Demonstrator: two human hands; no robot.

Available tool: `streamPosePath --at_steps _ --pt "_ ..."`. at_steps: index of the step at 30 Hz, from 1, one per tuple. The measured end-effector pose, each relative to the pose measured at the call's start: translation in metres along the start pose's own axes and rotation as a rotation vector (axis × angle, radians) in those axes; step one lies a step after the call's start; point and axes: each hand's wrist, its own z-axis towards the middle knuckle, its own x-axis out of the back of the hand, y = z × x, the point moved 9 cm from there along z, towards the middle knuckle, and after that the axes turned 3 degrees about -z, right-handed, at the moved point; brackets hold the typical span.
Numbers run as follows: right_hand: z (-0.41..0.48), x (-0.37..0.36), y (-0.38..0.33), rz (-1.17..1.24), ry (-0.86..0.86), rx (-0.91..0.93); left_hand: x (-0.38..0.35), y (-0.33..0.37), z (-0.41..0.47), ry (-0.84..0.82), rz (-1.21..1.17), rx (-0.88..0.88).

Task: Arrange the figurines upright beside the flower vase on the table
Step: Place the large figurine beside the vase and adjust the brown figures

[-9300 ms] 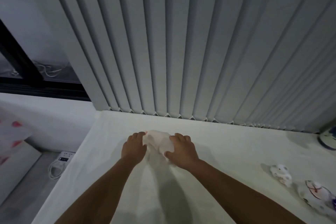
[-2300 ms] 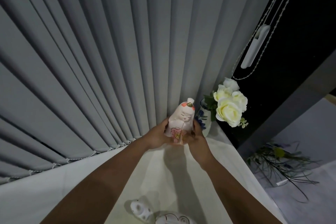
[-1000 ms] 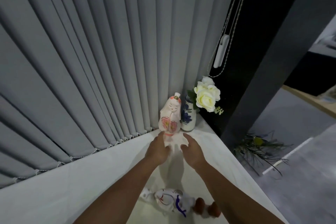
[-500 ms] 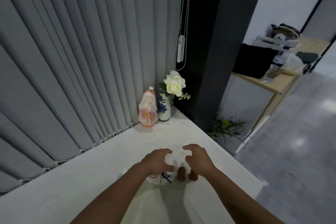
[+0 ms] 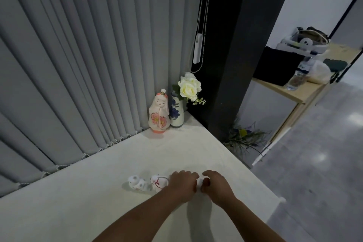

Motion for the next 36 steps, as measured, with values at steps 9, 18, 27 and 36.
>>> streamPosePath --at_steps 9,18,27,36 --pt "0.048 0.017 0.002 -0.055 -0.106 0.188 0.017 -0.011 0.034 0.066 -0.099 0.141" --pt "0.115 0.079 -0.018 -0.077 -0.065 0.396 0.051 -0.025 0.058 0.254 -0.249 0.348" --pt "0.171 0.097 -0.05 -0.039 -0.063 0.543 0.075 -0.049 0.078 0.494 -0.433 0.504" --pt "0.214 0.072 -0.072 -0.129 -0.138 0.625 0.08 -0.066 0.116 0.504 -0.459 0.572"
